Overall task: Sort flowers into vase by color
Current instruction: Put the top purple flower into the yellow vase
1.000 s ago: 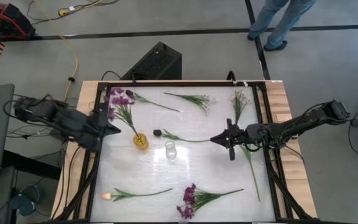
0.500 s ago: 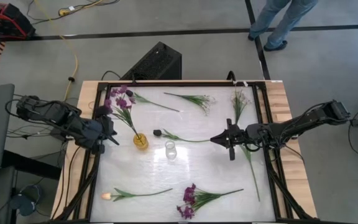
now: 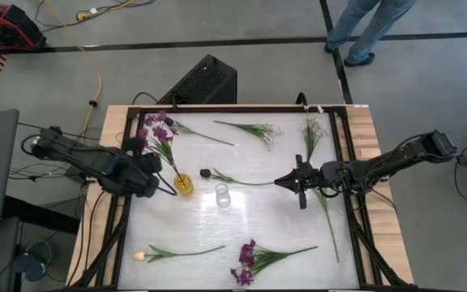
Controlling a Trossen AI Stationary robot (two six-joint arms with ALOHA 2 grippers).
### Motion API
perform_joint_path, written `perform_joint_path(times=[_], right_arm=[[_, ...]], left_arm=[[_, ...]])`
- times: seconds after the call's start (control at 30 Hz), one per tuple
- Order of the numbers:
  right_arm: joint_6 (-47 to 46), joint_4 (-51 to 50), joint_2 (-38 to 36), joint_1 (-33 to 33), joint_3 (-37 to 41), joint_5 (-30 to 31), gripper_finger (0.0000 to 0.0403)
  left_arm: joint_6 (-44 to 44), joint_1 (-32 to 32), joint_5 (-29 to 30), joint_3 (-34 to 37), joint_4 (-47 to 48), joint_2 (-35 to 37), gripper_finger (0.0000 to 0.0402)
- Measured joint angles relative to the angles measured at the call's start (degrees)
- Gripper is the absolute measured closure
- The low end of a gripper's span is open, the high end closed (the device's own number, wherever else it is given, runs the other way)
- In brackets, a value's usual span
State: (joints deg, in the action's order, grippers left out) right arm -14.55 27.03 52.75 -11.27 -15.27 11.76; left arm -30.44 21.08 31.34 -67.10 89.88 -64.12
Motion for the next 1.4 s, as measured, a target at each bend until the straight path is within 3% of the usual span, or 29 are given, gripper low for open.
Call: perform_joint_path(times=[0.13, 0.3, 0.4, 0.6, 0.87, 1.07, 1.23, 1.4], right_arm=[[0.0, 0.0, 0.0, 0.0, 0.0, -0.2, 0.0352], [0.0, 0.0, 0.0, 0.0, 0.0, -1.2, 0.0352], [0.0, 0.0, 0.0, 0.0, 0.0, -1.4, 0.0352], [0.0, 0.0, 0.0, 0.0, 0.0, -1.5, 0.0352], [0.0, 0.0, 0.0, 0.0, 0.0, -1.5, 0.0352], [0.0, 0.0, 0.0, 0.0, 0.0, -1.5, 0.0352], [0.0, 0.0, 0.0, -0.1, 0.0, -1.5, 0.0352], [-0.1, 0.0, 0.0, -1.0, 0.0, -1.5, 0.0352]], left_arm=[[-5.0, 0.0, 3.5, 5.5, 0.1, -0.7, 0.0401], [-13.9, 1.0, 17.2, 11.1, -3.1, -0.6, 0.0401], [-17.0, 1.3, 22.5, 13.6, -6.0, -0.4, 0.0401], [-16.1, 2.0, 29.1, 18.5, -16.6, -0.2, 0.0401], [-15.3, 7.8, 36.2, 18.8, -20.3, 1.1, 0.0401], [-5.3, 10.9, 36.9, 18.8, -28.7, 2.4, 0.0401], [3.0, 13.1, 31.9, 18.8, -33.5, 2.3, 0.0402], [1.4, 14.5, 30.2, 18.8, -30.8, 2.7, 0.0401]])
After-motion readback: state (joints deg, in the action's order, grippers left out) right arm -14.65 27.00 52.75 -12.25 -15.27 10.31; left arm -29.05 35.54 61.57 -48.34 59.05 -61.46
